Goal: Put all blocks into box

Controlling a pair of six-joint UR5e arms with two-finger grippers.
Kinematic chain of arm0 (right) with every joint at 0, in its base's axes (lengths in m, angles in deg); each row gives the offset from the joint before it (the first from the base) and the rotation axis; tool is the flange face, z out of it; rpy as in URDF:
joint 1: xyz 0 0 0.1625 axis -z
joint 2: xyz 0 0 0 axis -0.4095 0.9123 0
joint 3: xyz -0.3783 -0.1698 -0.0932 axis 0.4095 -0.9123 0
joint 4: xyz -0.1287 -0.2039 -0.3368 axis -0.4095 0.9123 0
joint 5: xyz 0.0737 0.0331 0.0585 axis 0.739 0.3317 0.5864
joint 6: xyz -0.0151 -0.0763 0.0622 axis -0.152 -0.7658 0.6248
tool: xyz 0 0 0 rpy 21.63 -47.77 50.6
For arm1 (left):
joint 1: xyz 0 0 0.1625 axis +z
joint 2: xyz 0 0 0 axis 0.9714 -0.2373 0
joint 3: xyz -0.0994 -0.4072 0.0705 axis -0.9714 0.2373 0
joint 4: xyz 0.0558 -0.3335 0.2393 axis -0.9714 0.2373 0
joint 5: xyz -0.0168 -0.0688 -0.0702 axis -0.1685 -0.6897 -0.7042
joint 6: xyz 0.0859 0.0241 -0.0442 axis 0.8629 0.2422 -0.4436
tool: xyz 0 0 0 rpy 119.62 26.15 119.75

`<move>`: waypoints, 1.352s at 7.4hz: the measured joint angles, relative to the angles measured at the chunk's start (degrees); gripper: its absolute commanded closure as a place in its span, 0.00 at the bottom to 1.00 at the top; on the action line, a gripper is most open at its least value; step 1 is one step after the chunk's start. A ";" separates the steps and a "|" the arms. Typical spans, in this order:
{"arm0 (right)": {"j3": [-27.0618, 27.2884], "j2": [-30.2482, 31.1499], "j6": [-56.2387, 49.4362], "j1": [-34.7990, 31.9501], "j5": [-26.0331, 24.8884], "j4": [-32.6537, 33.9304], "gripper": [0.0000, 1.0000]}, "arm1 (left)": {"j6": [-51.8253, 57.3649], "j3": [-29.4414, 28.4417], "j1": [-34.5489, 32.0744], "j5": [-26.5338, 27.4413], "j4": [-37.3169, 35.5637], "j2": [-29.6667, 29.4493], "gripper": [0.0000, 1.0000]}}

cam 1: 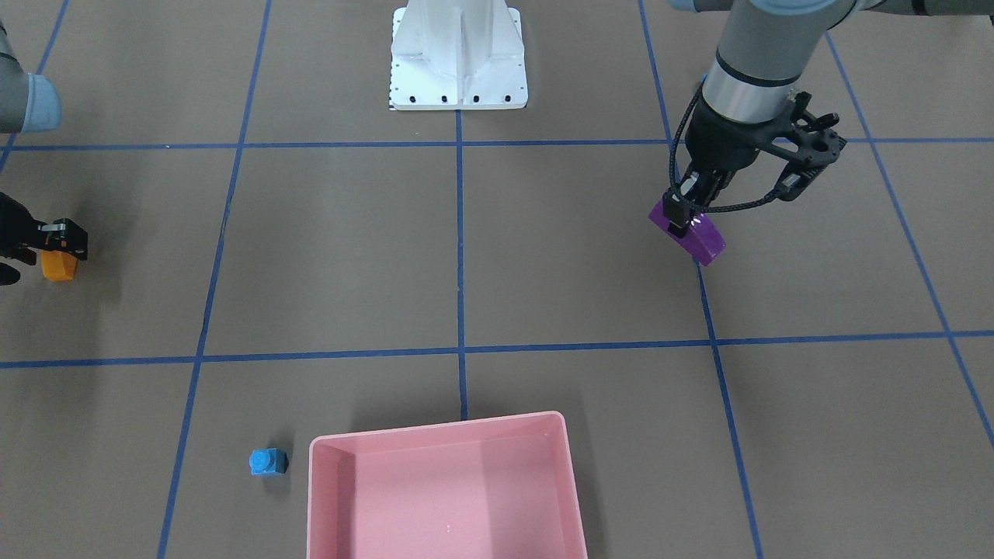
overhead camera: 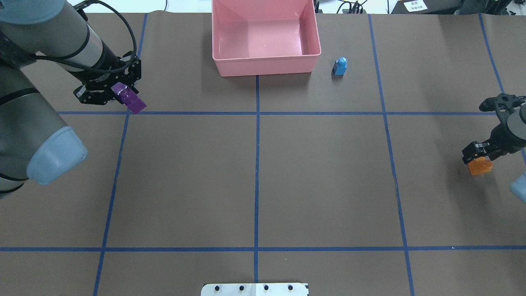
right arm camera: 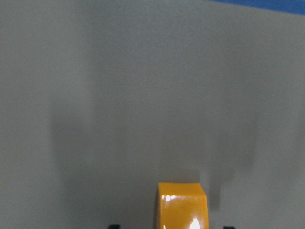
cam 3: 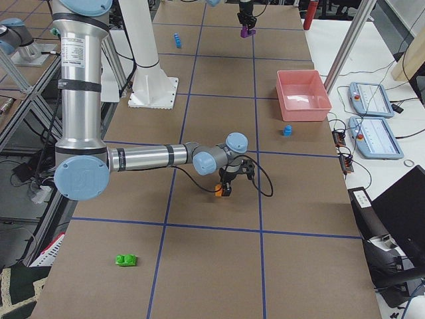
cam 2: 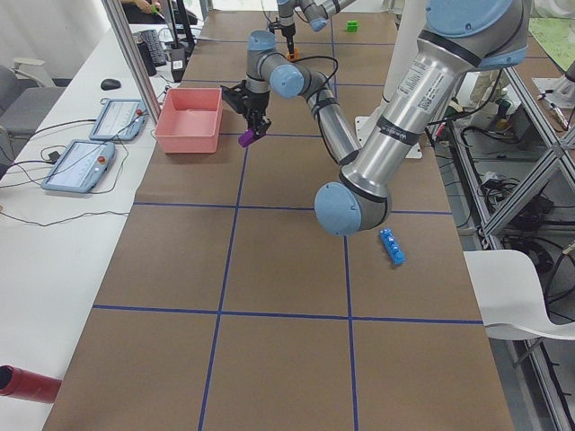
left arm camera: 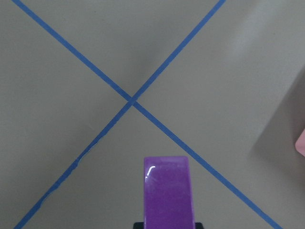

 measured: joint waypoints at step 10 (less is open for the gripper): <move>10.09 -0.42 -0.15 -10.79 8.66 1.79 1.00 | -16.47 -65.75 3.02 8.29 41.79 -39.66 0.81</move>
